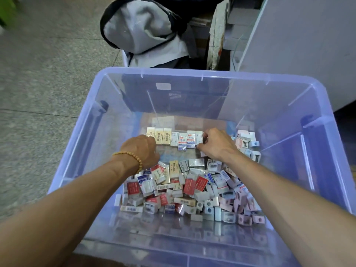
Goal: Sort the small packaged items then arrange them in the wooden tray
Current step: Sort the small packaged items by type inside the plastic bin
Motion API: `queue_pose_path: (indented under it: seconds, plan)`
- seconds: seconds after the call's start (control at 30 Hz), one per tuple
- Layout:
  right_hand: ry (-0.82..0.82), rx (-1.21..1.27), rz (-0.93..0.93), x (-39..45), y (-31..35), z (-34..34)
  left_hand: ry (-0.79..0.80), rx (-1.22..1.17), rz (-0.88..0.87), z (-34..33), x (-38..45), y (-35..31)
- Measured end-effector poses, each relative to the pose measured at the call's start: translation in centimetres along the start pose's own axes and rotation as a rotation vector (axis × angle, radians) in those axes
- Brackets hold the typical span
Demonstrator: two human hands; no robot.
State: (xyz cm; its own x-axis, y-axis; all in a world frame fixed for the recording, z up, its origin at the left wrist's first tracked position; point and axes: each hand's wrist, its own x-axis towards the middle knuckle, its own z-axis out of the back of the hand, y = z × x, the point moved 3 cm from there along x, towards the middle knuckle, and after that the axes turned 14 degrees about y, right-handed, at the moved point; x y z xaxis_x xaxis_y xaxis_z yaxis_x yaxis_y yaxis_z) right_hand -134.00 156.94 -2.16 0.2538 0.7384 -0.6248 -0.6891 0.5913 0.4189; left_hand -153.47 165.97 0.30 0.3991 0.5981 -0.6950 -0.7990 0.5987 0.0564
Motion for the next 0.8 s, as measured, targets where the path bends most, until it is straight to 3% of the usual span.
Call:
queue_pose_path:
  seconds: [0.07, 0.23, 0.53, 0.8]
  plan:
    - [-0.015, 0.018, 0.002, -0.1, 0.0, 0.1, -0.044, 0.046, -0.025, 0.1, -0.5, -0.5]
    - [-0.088, -0.091, 0.083, -0.5, 0.4, -0.2, -0.148, -0.101, -0.173, 0.3, 1.4, -2.4]
    - [-0.139, -0.123, 0.167, 1.3, 2.8, -1.6, -0.236, -0.116, -0.201, -0.4, 3.1, -0.9]
    - [0.025, -0.114, 0.16, 1.0, 1.6, 0.3, -0.315, 0.008, -0.129, -0.8, 4.0, -1.8]
